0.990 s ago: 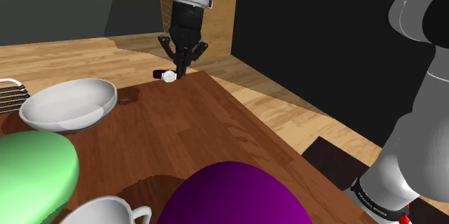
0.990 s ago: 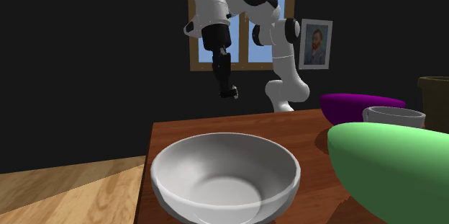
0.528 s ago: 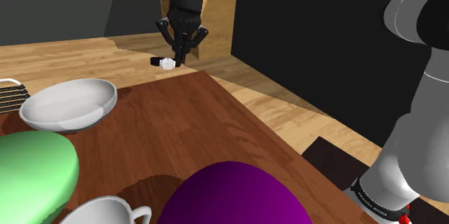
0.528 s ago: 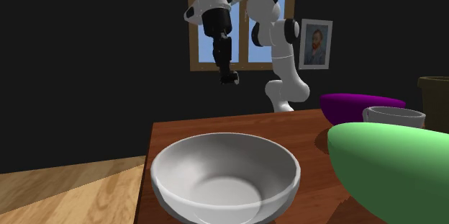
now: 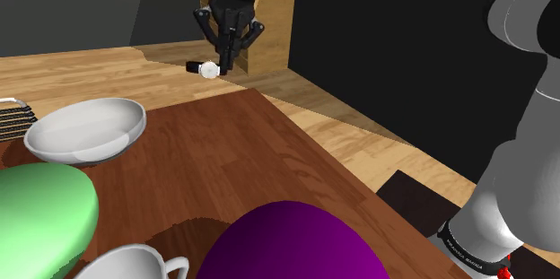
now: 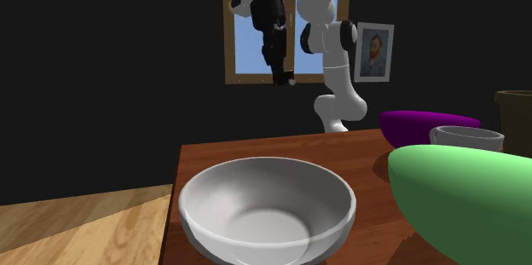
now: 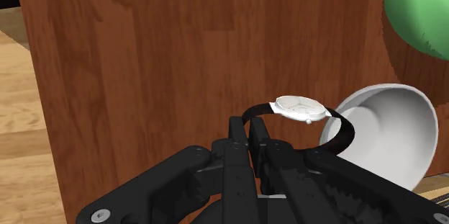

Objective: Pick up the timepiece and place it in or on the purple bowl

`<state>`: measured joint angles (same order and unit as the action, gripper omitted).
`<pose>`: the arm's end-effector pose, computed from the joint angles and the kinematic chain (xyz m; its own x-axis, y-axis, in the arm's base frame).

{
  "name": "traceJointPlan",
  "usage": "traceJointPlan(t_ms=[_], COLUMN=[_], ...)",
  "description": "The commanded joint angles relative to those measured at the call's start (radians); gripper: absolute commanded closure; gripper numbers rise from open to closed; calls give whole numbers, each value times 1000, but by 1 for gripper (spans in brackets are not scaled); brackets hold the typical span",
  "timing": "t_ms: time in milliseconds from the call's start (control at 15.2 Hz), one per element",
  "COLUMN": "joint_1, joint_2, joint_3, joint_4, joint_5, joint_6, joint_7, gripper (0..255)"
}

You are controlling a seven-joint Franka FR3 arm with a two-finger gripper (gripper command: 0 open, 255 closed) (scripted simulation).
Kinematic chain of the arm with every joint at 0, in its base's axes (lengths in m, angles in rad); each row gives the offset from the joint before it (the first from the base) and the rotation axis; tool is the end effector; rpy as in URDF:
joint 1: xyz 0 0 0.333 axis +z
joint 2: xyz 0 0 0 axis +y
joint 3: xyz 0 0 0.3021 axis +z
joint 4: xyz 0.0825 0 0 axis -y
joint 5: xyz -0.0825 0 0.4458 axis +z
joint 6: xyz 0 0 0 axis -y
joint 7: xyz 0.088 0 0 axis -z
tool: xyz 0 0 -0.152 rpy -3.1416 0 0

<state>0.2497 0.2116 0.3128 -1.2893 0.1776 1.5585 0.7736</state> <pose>0.5695 0.3663 0.5882 0.9735 -0.1956 -0.1188 -0.2178 -0.9512 -0.2185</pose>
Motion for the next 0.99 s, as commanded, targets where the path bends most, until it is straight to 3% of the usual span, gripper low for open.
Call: traceJointPlan(t_ms=[0,462,924], joint_1=[3,41,92], joint_2=[-79,-293,-465], joint_3=[9,47,99], joint_4=[-97,-342,-502], joint_5=[21,86,149], joint_6=[25,85,110], joint_7=[13,81,171], gripper=[255,255,255])
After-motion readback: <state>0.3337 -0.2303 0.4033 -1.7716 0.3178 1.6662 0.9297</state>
